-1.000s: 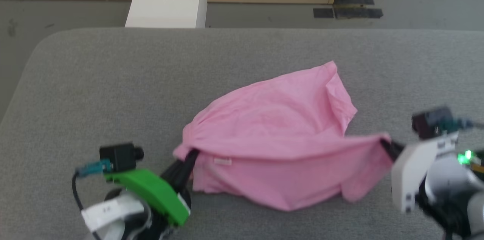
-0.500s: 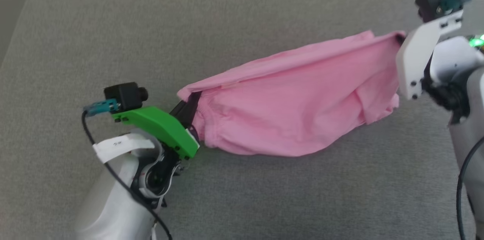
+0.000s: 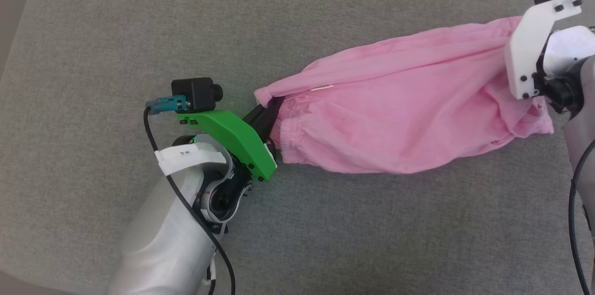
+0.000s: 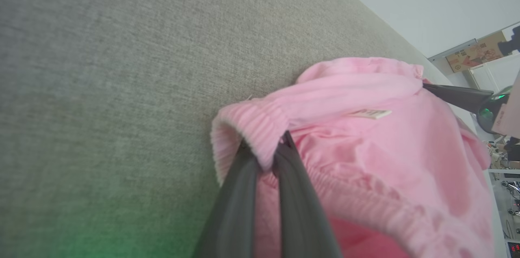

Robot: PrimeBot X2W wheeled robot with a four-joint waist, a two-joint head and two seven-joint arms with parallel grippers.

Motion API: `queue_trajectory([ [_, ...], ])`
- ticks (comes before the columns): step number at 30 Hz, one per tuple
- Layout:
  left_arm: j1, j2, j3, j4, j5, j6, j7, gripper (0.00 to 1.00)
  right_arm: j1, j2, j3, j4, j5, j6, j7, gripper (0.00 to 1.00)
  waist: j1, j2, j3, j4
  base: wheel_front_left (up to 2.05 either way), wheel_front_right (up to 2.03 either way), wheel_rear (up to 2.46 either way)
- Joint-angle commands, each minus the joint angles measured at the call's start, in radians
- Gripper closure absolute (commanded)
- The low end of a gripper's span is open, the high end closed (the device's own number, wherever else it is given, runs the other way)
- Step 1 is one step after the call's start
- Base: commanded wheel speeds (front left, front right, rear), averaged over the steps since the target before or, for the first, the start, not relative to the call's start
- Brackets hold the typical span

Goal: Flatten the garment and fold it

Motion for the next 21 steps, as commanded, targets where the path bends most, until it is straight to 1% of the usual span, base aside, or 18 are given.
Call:
queue_trajectory([
  [1,0.003,0.009,0.001,0.014,0.008,0.002,-0.001,0.00,0.009,0.010,0.005,0.026,0.016,-0.001,-0.008,0.29,-0.0001,0.0000,-0.003,0.010,0.00,0.00,0.00],
  [2,0.007,0.010,0.002,0.009,0.009,0.000,-0.007,0.00,0.012,0.011,0.001,0.029,0.022,-0.001,-0.018,0.00,-0.0001,0.0000,-0.011,0.008,0.00,0.00,0.00],
  [6,0.054,0.027,0.010,-0.036,0.012,-0.004,-0.040,0.00,0.049,0.012,-0.002,0.022,0.061,-0.001,-0.068,0.00,-0.0001,0.0000,-0.066,-0.003,0.00,0.00,0.00],
  [10,0.139,0.044,0.020,-0.104,-0.008,-0.010,-0.062,0.00,0.119,-0.002,0.002,-0.023,0.107,-0.001,-0.113,0.00,-0.0001,0.0000,-0.142,-0.016,0.00,0.00,0.00],
  [13,0.216,0.055,0.026,-0.153,-0.025,-0.004,-0.073,0.00,0.195,-0.015,-0.003,-0.081,0.133,-0.001,-0.137,0.00,-0.0001,0.0000,-0.200,-0.029,0.00,0.00,0.00],
  [16,0.276,0.061,0.032,-0.186,-0.029,0.007,-0.094,0.00,0.276,-0.010,-0.033,-0.144,0.154,-0.001,-0.174,0.00,-0.0001,0.0000,-0.247,-0.039,0.00,0.00,0.00],
  [21,0.339,0.051,0.037,-0.216,0.013,0.019,-0.193,0.00,0.424,0.020,-0.096,-0.286,0.157,-0.001,-0.306,0.00,-0.0001,0.0000,-0.301,-0.050,0.00,0.00,0.00],
])
